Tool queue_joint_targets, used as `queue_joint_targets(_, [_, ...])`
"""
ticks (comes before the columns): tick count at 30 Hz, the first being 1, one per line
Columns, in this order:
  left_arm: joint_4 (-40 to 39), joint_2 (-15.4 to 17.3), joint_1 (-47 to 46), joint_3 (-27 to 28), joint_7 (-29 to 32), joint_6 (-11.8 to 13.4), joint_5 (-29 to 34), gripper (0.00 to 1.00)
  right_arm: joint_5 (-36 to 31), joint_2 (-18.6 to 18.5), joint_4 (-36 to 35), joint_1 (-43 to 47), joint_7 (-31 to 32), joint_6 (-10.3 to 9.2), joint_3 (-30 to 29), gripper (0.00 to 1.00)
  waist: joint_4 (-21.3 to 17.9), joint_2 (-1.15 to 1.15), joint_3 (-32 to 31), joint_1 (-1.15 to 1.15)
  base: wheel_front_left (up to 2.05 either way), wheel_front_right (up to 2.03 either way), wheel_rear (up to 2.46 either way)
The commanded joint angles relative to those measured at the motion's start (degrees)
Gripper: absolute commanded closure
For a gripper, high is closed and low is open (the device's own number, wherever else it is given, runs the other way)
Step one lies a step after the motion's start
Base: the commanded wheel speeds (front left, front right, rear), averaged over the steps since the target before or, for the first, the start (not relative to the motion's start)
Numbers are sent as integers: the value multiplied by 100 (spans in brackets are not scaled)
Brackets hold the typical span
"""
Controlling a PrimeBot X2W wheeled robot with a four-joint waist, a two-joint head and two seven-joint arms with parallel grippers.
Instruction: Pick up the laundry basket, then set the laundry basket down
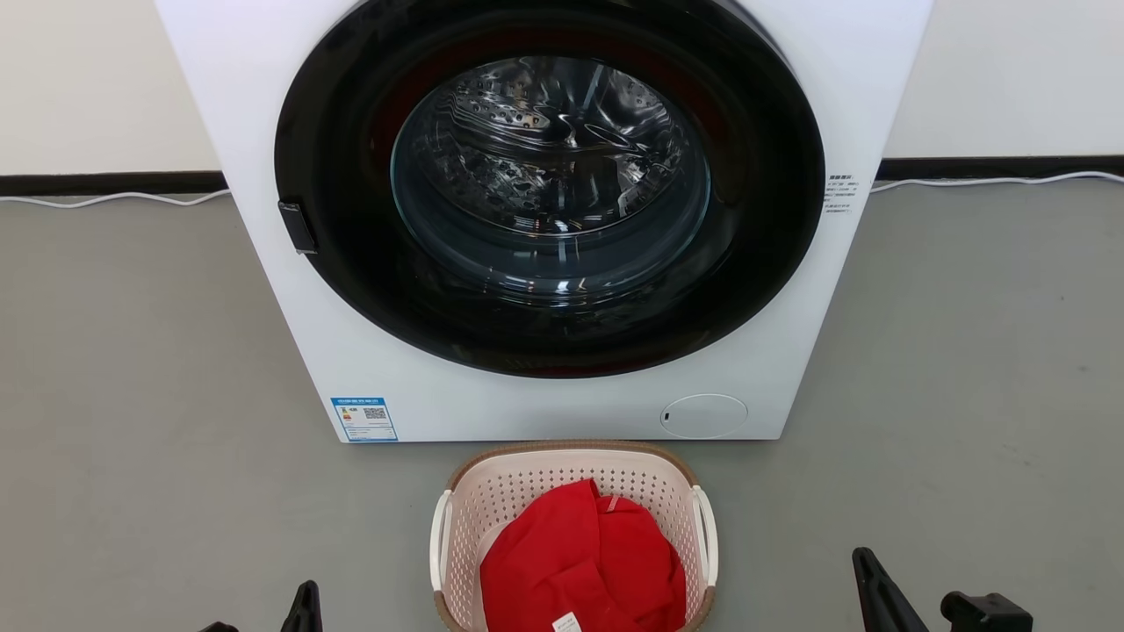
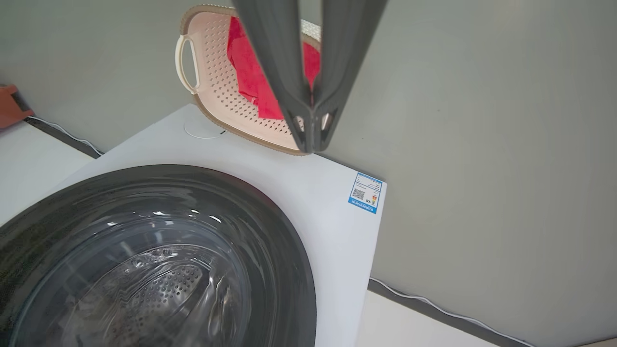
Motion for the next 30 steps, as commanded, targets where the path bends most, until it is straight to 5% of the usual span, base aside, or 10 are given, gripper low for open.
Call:
queue_joint_targets(1, [-177, 36, -186, 33, 55, -30, -209, 100, 229, -20, -159, -189, 87, 1, -27, 100, 0, 0, 7, 2, 0, 0, 0])
queue_joint_targets(30, [-430, 68, -382, 93, 512, -118, -1829, 100, 2199, -28, -355, -394, 538, 3, -134, 100, -7, 0, 57, -3, 0, 0, 0])
